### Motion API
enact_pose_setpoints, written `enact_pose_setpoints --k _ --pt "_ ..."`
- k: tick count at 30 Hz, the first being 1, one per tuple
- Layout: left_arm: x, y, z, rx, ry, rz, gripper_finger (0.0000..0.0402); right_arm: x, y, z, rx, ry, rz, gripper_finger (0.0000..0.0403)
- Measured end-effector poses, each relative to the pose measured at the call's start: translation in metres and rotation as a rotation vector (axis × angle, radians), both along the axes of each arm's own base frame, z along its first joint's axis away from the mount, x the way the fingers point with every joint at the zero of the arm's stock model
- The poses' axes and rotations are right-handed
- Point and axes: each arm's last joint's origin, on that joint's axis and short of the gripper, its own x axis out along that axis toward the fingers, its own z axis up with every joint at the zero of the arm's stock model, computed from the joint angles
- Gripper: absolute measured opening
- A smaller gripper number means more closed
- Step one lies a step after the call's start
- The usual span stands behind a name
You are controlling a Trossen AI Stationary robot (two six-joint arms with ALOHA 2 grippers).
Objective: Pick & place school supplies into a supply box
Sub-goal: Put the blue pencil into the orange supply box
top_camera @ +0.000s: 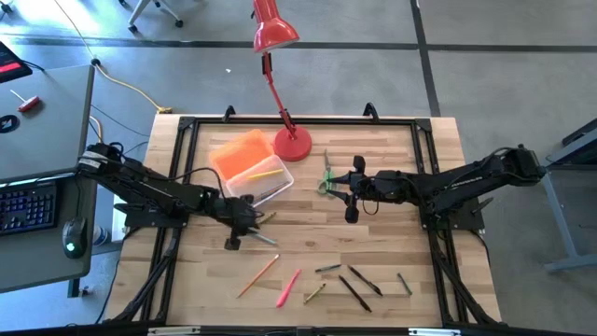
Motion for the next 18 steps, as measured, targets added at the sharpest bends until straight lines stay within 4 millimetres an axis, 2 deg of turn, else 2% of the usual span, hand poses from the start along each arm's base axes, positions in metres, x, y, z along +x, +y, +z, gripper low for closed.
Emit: enact_pose_setpoints --k 3,7,12,18 --pt "-0.003 0.0 -0.004 -0.051 -0.081 -0.007 0.0123 0.0 0.0 0.0 0.0 0.002 0.0 0.0119" --pt "-0.006 0.002 -0.008 -0.009 -0.182 0.001 0.0139 0.0 0.0 0.0 0.0 0.003 0.0 0.0119" --pt "-0.015 0.004 -0.021 0.015 -0.139 -0.015 0.0155 0.0 0.0 0.0 -0.001 0.003 -0.003 0.0119" --pt "-0.02 0.004 -0.026 0.002 -0.127 -0.036 0.0159 0.0 0.0 0.0 -0.002 0.003 -0.007 0.0119"
